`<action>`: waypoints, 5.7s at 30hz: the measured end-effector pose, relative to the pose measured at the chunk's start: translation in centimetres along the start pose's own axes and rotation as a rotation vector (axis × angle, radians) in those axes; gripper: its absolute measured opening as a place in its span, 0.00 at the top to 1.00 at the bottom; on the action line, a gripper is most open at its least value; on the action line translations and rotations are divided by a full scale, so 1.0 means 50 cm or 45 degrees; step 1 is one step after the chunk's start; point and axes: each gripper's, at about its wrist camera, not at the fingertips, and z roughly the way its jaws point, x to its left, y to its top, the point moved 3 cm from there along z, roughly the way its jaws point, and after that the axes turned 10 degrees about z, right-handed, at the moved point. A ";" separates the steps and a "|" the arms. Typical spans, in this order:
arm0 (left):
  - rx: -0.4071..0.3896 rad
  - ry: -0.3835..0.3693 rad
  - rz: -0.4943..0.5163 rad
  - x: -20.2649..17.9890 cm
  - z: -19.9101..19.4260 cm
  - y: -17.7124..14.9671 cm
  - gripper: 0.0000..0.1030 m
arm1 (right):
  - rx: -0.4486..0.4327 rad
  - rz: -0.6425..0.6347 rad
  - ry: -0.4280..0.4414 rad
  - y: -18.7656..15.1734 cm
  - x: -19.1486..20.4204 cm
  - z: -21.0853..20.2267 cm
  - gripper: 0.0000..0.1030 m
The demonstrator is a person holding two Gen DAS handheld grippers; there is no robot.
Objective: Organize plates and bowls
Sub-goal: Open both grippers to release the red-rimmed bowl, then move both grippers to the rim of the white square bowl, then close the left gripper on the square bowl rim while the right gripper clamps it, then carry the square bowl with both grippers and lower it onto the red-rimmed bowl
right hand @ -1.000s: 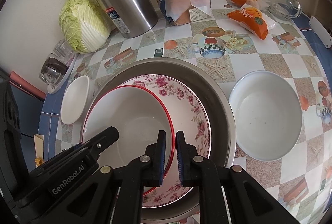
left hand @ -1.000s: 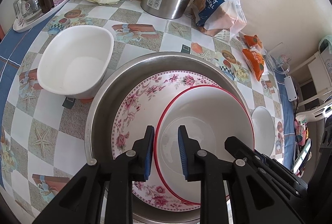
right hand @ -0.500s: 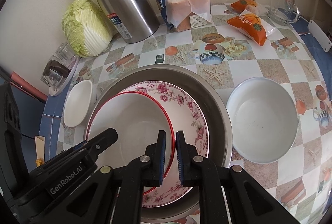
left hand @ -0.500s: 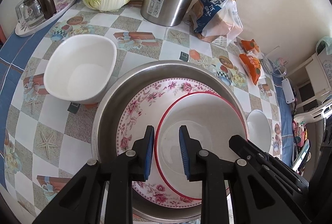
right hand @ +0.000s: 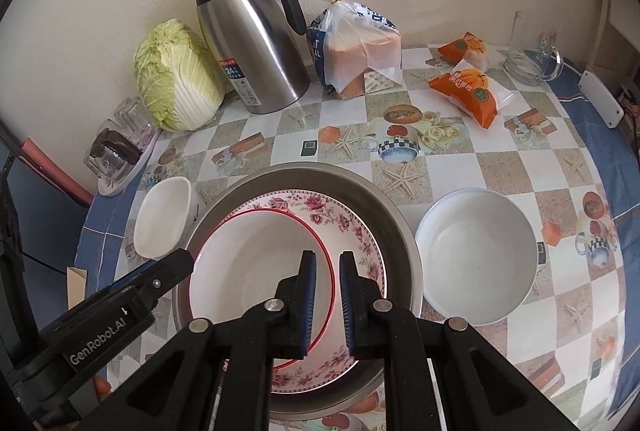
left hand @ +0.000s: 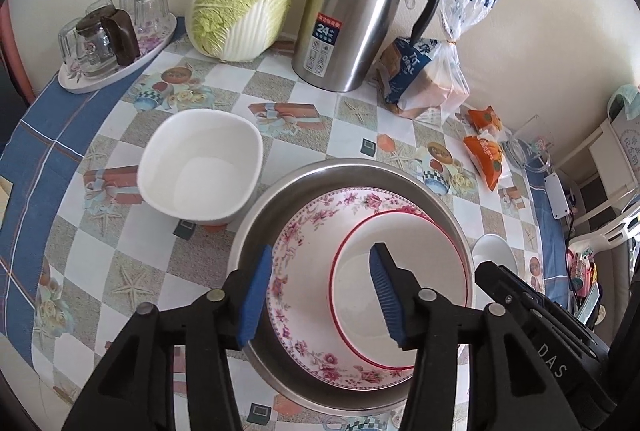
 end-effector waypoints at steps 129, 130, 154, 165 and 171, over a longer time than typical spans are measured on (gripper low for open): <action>-0.140 -0.014 -0.397 0.313 0.035 0.036 0.85 | 0.046 -0.386 -0.006 0.012 0.368 0.196 0.92; -0.147 -0.005 -0.383 0.305 0.025 0.037 0.85 | 0.037 -0.382 0.003 0.011 0.365 0.185 0.92; -0.265 0.017 0.047 0.073 -0.110 0.012 0.85 | -0.183 -0.074 0.142 -0.043 0.179 -0.048 0.89; -0.246 0.039 0.198 -0.029 -0.106 0.012 0.85 | -0.234 0.089 0.179 -0.048 0.083 -0.098 0.88; -0.220 0.057 0.250 -0.066 -0.092 0.007 0.85 | -0.237 0.142 0.174 -0.040 0.041 -0.103 0.88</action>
